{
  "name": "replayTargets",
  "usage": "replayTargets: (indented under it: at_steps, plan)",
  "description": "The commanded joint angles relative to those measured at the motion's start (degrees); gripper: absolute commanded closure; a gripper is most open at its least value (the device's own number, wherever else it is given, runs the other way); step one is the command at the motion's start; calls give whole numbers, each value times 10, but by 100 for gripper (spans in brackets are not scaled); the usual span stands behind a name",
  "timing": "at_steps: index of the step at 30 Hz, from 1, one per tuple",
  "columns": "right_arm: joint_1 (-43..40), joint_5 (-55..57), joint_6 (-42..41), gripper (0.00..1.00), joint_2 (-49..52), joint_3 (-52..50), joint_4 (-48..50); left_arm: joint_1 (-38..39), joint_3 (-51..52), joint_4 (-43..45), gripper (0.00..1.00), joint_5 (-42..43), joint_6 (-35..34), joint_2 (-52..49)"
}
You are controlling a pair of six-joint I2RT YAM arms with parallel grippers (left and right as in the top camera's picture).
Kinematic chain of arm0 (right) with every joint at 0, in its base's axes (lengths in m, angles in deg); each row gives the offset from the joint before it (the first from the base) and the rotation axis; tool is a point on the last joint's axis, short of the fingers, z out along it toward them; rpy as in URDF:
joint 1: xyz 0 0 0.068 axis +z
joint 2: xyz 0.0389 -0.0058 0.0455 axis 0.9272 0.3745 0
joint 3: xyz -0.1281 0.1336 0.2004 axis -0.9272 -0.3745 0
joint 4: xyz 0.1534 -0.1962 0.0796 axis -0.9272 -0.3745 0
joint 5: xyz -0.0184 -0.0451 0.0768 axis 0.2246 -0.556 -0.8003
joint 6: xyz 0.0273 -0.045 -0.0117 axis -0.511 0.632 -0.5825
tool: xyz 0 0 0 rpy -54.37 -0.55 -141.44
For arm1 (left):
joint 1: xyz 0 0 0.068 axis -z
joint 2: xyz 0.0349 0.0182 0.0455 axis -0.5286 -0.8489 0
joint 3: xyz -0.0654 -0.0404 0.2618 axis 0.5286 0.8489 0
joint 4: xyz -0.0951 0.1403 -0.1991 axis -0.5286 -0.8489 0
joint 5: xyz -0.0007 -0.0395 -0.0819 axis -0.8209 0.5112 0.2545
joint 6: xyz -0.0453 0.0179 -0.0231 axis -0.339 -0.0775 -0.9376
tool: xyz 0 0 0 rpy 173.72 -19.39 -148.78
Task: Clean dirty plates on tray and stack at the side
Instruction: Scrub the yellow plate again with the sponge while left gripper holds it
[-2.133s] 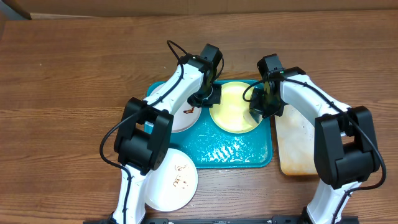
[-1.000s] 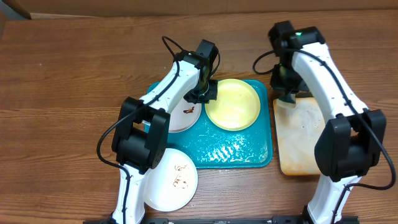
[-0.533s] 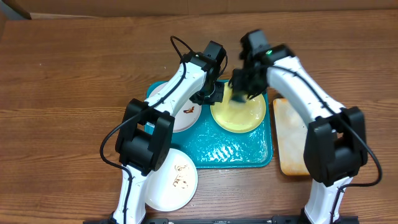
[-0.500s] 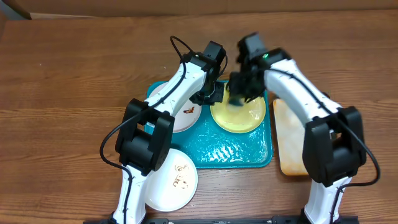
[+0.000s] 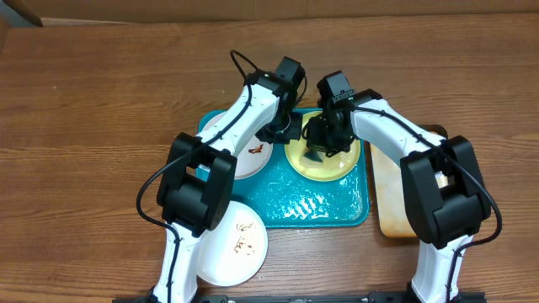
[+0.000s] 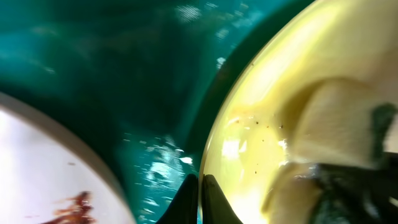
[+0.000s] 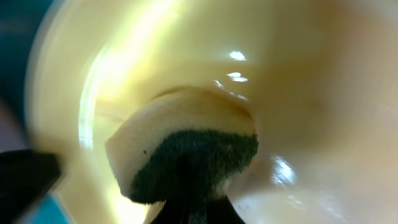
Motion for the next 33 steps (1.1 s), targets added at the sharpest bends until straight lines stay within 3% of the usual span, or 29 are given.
replayTargets:
  at_steps: [1, 12, 25, 33]
  plan:
    - [-36, 177, -10, 96, 16, -19, -62, 2, -14, -2, 96, -9, 6, -4]
    - [-59, 266, -10, 96, 15, 33, -160, 2, -13, -1, 96, -20, 2, -4]
    - [-55, 288, 5, 96, 11, 284, -345, 2, -13, 5, 96, -20, 2, -4]
    - [-85, 284, 5, 96, 4, 292, -384, 2, -13, 21, 96, -16, 8, -4]
